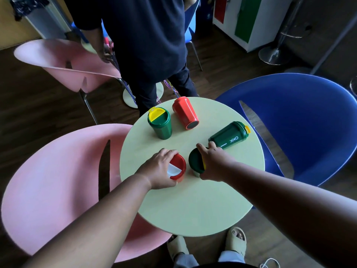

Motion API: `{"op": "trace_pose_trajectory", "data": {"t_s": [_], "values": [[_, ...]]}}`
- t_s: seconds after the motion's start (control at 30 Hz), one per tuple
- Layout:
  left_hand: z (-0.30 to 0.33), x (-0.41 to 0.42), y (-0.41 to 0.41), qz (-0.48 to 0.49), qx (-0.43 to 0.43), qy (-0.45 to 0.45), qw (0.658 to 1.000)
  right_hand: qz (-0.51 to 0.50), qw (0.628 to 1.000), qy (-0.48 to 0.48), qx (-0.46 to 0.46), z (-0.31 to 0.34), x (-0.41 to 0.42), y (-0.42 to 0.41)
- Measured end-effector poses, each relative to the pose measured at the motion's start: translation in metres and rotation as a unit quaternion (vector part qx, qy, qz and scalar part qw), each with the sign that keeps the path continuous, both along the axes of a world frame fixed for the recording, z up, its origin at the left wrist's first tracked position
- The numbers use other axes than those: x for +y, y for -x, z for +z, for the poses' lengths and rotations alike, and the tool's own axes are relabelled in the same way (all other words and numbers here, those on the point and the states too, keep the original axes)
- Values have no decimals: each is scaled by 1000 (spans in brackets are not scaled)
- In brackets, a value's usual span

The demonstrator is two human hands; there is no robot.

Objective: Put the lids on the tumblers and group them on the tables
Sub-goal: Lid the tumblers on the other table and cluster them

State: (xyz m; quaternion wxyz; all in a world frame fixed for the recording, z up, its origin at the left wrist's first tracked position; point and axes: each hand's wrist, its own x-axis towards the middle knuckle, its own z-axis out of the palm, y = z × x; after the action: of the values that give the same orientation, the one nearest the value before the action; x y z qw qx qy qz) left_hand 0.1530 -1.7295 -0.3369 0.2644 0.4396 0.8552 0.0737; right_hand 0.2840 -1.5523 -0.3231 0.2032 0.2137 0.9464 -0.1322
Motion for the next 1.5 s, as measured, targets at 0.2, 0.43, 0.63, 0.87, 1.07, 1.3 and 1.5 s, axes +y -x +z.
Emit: {"op": "trace_pose_trajectory", "data": {"t_s": [0.2,0.43,0.63,0.87,1.07,1.3,1.5], "values": [[-1,2,-2,-10,-19,-5,1000,-67,997,16,18,-1,-3,-2],[-1,7,-2,-31,-6,14,999,-111,993,11,28,-4,-12,-1],[4,13,9,-33,3,-13,999,-137,990,40,19,0,-5,-2],[22,75,17,-32,-11,-76,997,-270,952,103,104,15,53,-19],[23,163,-4,-73,2,-60,996,-362,915,129,125,-1,133,-42],[-14,246,-24,-49,-33,42,997,-477,798,358,85,-44,187,-39],[-34,279,-25,-24,-31,80,996,-555,667,494,55,-68,200,-23]]}}
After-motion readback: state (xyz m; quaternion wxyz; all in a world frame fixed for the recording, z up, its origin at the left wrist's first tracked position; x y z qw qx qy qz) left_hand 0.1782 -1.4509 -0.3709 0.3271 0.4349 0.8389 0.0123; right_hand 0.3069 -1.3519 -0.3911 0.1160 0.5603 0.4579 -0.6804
